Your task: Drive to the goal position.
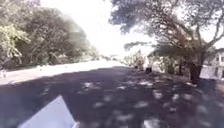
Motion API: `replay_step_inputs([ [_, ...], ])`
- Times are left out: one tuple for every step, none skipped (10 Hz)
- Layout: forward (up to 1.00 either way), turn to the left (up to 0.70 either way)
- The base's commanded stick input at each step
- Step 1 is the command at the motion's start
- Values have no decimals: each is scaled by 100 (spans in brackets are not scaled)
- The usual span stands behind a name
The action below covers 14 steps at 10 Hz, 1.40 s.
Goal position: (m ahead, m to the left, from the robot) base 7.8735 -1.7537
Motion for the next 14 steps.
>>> replay_step_inputs([
  [50,0],
  [50,0],
  [50,0],
  [50,0],
  [50,-43],
  [50,-50],
  [50,-50],
  [50,-45],
  [50,-12],
  [50,0],
  [50,0],
  [50,0],
  [50,-42],
  [50,-50],
])
